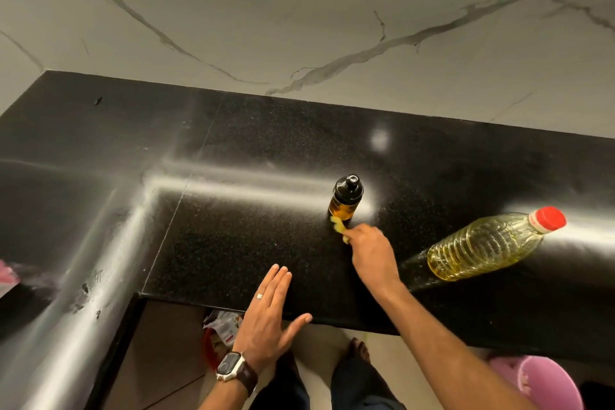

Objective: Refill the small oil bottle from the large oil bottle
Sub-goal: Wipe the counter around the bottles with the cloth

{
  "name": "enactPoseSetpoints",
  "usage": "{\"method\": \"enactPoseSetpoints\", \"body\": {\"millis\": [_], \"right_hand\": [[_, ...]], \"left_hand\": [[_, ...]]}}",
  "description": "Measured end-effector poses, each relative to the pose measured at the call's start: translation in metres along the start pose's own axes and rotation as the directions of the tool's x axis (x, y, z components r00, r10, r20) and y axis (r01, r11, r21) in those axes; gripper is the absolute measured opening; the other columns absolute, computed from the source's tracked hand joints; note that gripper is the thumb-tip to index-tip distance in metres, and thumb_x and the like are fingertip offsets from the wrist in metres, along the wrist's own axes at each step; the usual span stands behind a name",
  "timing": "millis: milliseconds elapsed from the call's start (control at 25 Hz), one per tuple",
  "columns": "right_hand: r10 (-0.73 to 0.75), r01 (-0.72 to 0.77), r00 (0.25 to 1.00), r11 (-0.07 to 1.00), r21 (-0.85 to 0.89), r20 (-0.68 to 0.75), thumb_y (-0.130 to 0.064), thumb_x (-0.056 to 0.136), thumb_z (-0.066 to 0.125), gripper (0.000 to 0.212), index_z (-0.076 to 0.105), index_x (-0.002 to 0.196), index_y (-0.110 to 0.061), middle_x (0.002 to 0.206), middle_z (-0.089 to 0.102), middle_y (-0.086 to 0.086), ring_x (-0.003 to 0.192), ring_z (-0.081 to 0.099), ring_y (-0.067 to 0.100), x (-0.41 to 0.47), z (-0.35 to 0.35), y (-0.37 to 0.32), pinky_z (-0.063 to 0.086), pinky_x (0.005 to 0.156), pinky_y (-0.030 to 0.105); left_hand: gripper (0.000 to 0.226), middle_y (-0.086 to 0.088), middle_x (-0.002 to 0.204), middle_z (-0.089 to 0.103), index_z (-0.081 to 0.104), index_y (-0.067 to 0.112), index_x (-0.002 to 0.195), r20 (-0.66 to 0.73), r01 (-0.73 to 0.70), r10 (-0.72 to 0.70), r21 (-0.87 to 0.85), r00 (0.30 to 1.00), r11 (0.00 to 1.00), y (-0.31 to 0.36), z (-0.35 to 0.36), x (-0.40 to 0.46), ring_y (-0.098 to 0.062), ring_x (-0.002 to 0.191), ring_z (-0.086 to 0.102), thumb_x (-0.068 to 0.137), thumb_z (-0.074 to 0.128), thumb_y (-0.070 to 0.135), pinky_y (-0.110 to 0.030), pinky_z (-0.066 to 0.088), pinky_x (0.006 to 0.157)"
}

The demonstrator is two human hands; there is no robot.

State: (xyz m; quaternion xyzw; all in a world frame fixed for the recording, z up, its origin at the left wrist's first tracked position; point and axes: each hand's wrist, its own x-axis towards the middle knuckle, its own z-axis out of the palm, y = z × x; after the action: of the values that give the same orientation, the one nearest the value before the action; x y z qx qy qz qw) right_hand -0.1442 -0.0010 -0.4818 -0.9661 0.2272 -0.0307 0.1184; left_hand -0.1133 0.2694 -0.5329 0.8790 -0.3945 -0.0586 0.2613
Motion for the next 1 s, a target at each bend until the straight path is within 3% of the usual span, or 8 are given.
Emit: {"method": "enactPoseSetpoints", "body": {"millis": [160,240,400,560,640,760,880,1000], "right_hand": [[-0.244,0.237,0.969,0.963,0.127,0.039,0.002,0.084,0.065,0.049,0.067,0.128,-0.021,0.104,0.067,-0.004,0.090,0.063,0.018,-0.069,0.017,-0.049,0.058,0.076,0.031],[-0.321,0.312,0.944,0.944,0.102,0.076,-0.002,0.089,0.058,0.051,0.057,0.138,-0.018,0.113,0.063,0.000,0.094,0.061,0.020,-0.034,0.024,-0.081,0.059,0.076,0.033],[-0.303,0.285,0.938,0.951,0.122,0.168,-0.006,0.096,0.052,0.025,0.070,0.111,-0.012,0.113,0.065,0.007,0.100,0.061,0.029,0.048,0.023,-0.133,0.056,0.079,0.040],[-0.504,0.477,0.853,0.859,0.187,0.138,-0.018,0.097,0.053,0.027,0.066,0.120,-0.022,0.112,0.062,-0.003,0.099,0.057,0.017,-0.041,0.034,-0.115,0.058,0.068,0.030],[-0.419,0.400,0.906,0.893,0.207,0.058,-0.022,0.095,0.052,0.029,0.070,0.118,-0.028,0.112,0.060,-0.011,0.095,0.059,0.013,-0.085,0.031,-0.064,0.056,0.069,0.026],[-0.080,0.086,0.996,0.984,0.158,-0.049,-0.015,0.088,0.069,0.026,0.078,0.108,-0.030,0.107,0.063,-0.016,0.087,0.060,0.008,-0.115,0.019,0.005,0.054,0.074,0.019],[0.129,-0.125,0.991,0.984,0.123,-0.027,-0.005,0.075,0.085,0.041,0.079,0.109,-0.027,0.104,0.065,-0.014,0.086,0.061,0.011,-0.120,0.016,0.024,0.059,0.070,0.021],[0.178,-0.178,0.984,0.973,0.148,0.010,-0.005,0.076,0.085,0.044,0.077,0.112,-0.030,0.107,0.062,-0.016,0.089,0.061,0.010,-0.119,0.019,0.021,0.060,0.071,0.021]], "left_hand": [[0.090,-0.006,0.167,0.029,0.035,0.006,0.158,-0.062,0.093,-0.099,-0.090,0.993,0.992,0.001,-0.005,-0.009,-0.017,0.159,0.019,0.098,0.050,0.072,-0.027,0.016,0.127],[0.096,-0.006,0.168,0.028,0.033,0.007,0.159,-0.065,0.119,-0.130,-0.154,0.989,0.981,0.004,-0.005,-0.013,-0.017,0.159,0.018,0.095,0.054,0.074,-0.030,0.020,0.127],[0.099,-0.006,0.168,0.028,0.032,0.008,0.160,-0.094,0.170,-0.204,-0.283,0.974,0.944,0.006,-0.010,-0.013,-0.017,0.158,0.021,0.092,0.055,0.077,-0.025,0.018,0.126],[0.095,-0.008,0.159,0.045,0.044,0.008,0.152,-0.169,0.220,-0.310,-0.408,0.935,0.886,0.009,-0.012,-0.014,-0.022,0.148,0.043,0.090,0.051,0.079,-0.043,0.039,0.118],[0.088,-0.004,0.145,0.057,0.048,0.014,0.147,-0.199,0.286,-0.397,-0.426,0.896,0.858,0.017,-0.014,-0.008,-0.022,0.136,0.054,0.088,0.054,0.080,-0.052,0.049,0.107],[0.085,0.005,0.135,0.059,0.051,0.018,0.143,-0.211,0.304,-0.442,-0.474,0.872,0.826,0.038,-0.019,0.029,-0.014,0.127,0.057,0.080,0.069,0.072,-0.044,0.052,0.106],[0.096,0.009,0.143,0.051,0.044,0.019,0.150,-0.106,0.282,-0.399,-0.548,0.911,0.788,0.065,-0.020,0.101,-0.007,0.134,0.051,0.072,0.085,0.058,-0.034,0.046,0.112],[0.111,0.004,0.150,0.049,0.038,0.020,0.154,-0.017,0.324,-0.397,-0.549,0.918,0.771,0.078,-0.017,0.170,-0.011,0.139,0.046,0.064,0.095,0.048,-0.034,0.042,0.114]]}}
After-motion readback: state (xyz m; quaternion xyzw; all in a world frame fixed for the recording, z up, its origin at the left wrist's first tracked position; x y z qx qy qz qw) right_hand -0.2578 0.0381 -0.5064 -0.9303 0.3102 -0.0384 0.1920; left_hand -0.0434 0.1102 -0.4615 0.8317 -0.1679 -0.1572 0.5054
